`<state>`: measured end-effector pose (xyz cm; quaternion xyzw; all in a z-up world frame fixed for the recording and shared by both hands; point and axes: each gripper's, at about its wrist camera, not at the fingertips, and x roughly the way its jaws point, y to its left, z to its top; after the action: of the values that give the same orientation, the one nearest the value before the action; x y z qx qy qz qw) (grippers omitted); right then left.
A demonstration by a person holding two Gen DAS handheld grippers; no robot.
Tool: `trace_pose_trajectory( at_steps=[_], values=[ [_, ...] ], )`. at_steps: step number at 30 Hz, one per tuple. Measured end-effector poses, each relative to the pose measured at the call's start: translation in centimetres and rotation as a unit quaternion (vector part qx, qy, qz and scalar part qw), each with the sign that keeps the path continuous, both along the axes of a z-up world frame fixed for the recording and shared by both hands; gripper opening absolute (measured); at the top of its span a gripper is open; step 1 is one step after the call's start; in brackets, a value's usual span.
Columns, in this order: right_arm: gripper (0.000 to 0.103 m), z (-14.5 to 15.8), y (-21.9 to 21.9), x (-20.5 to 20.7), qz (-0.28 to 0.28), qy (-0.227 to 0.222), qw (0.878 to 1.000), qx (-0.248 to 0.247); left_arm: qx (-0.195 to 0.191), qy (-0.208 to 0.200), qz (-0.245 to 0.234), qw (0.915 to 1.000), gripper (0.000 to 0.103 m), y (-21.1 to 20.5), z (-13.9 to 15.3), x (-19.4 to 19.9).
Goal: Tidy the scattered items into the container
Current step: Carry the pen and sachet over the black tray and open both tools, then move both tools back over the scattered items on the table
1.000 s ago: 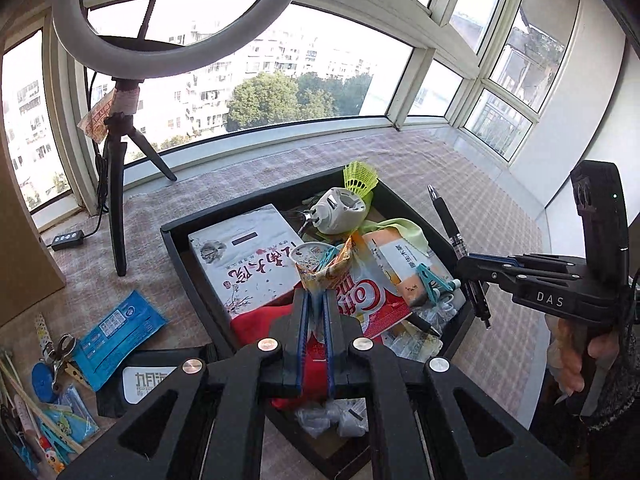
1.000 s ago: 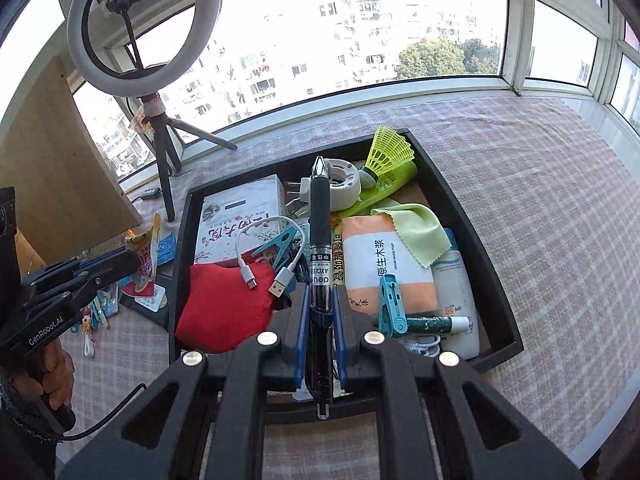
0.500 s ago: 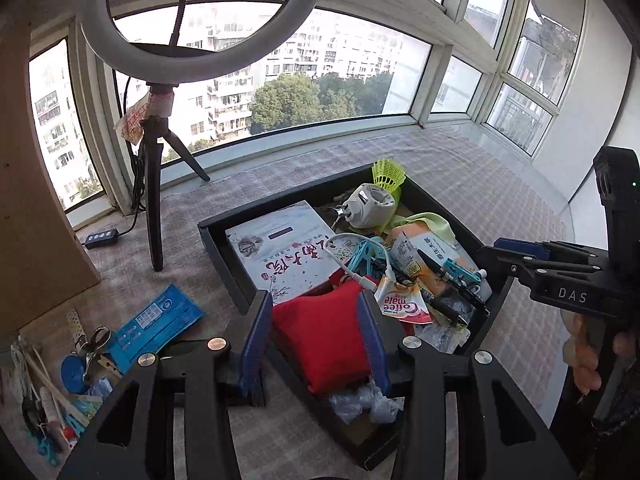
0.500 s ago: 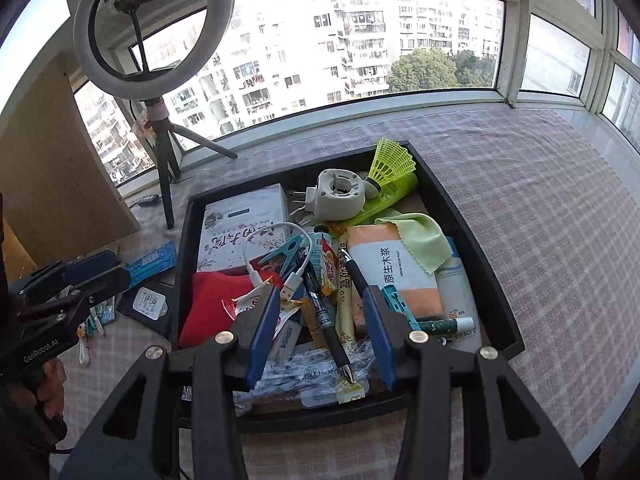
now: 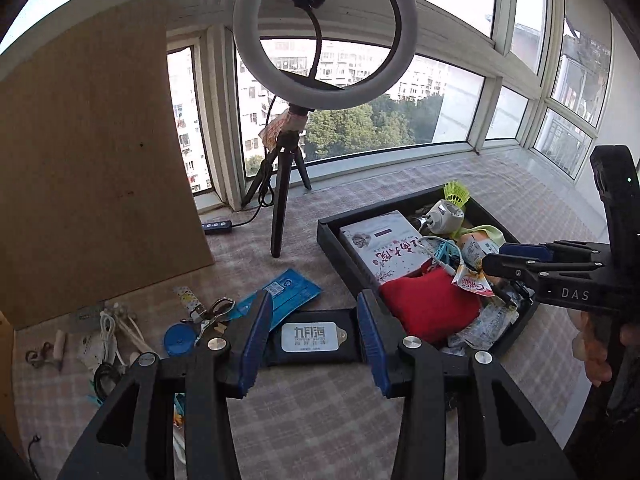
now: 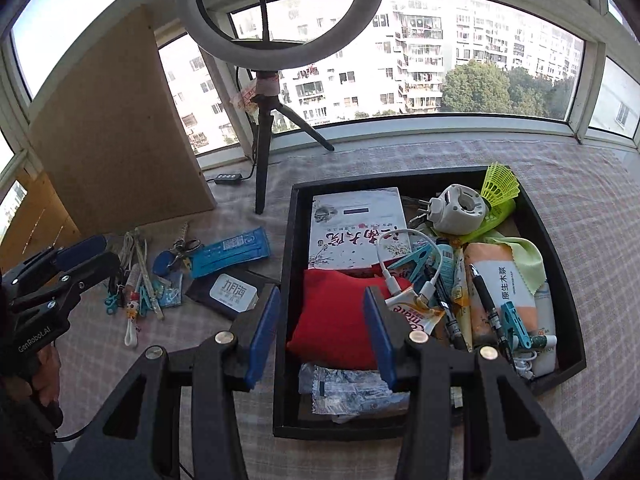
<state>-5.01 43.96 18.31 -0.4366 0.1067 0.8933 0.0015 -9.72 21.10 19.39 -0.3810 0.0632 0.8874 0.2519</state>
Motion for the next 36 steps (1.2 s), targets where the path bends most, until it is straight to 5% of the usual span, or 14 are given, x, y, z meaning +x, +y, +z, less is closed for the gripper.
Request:
trace_pose_trajectory(
  at_steps=[7,11,15,19,25,36],
  values=[
    [0.043,-1.8,-8.1,-1.2,0.091,-0.013,0.996,-0.003,-0.033,-0.048,0.112,0.992,0.041,-13.6,-4.5,0.8],
    [0.042,-3.4,-12.6,-2.2,0.136,-0.035,0.99,-0.016,-0.057,-0.071,0.19,0.9775,0.041,-21.5,-7.3,1.6],
    [0.041,-5.0,-16.8,-3.1,0.178,-0.053,0.982,-0.029,-0.036,-0.094,0.239,0.9657,0.034,-26.2,-9.1,2.6],
    [0.031,-6.6,-20.7,-4.1,0.222,-0.072,0.972,-0.025,-0.009,-0.11,0.236,0.9655,0.032,-26.4,-10.6,2.8],
    [0.031,-9.4,-24.0,-5.8,0.257,-0.104,0.961,-0.005,0.013,-0.122,0.194,0.9733,0.029,-22.9,-12.7,1.0],
    [0.031,-10.2,-25.5,-9.9,0.313,-0.122,0.941,0.032,-0.049,-0.122,0.124,0.9836,0.03,-21.2,-15.3,-2.5]
  ],
)
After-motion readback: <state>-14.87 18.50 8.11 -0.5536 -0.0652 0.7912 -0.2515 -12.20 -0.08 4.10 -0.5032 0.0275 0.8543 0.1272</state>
